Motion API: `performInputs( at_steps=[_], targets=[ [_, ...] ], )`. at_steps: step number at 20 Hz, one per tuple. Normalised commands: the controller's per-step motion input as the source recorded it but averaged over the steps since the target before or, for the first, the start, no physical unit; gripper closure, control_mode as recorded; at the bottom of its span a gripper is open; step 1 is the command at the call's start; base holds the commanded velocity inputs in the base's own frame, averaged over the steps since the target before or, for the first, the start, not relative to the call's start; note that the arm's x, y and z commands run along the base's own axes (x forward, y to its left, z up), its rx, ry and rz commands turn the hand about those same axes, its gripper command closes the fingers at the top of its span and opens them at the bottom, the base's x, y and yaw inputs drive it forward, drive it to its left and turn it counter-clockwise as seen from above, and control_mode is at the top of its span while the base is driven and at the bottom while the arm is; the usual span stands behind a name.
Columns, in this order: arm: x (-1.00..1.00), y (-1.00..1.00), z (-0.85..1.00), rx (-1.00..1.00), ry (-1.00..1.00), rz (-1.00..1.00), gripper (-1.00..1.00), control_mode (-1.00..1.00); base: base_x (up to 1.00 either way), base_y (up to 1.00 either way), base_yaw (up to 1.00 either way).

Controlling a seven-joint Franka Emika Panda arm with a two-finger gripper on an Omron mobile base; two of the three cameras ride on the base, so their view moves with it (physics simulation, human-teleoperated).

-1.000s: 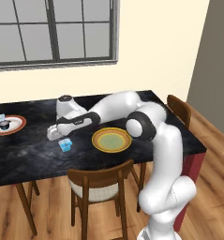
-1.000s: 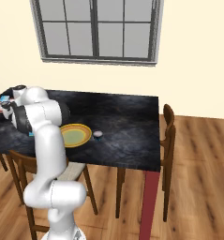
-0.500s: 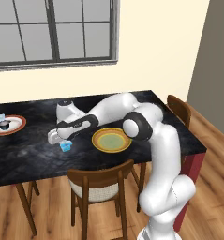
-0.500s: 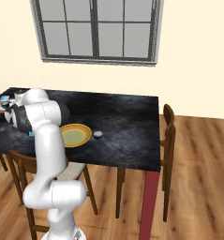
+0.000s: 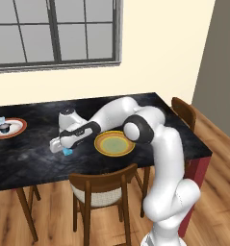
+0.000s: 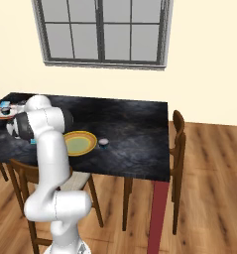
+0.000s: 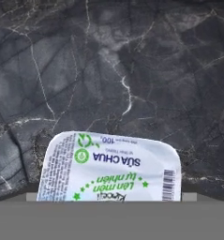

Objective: Place two yogurt containers on each plate.

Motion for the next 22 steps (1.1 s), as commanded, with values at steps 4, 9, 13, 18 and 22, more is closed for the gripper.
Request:
performInputs(
  at_steps=[4, 9, 13, 18, 22],
  targets=[
    [0.0, 0.0, -0.06, 0.02, 0.0, 0.0, -1.0, -1.0, 0.0, 0.0, 0.0],
    [0.0, 0.0, -0.09, 0.01, 0.0, 0.0, -1.0, -1.0, 0.0, 0.0, 0.0],
    [0.0, 0.0, 0.0, 0.0, 0.0, 0.0, 1.0, -1.0, 0.0, 0.0, 0.0],
    [-0.06, -0.11, 0.08, 0.0, 0.0, -0.01, 1.0, -1.0, 0.0, 0.0, 0.0],
    [-0.21, -0.38, 0.42, 0.0, 0.0, -0.02, 1.0, -1.0, 0.0, 0.0, 0.0]
  ],
)
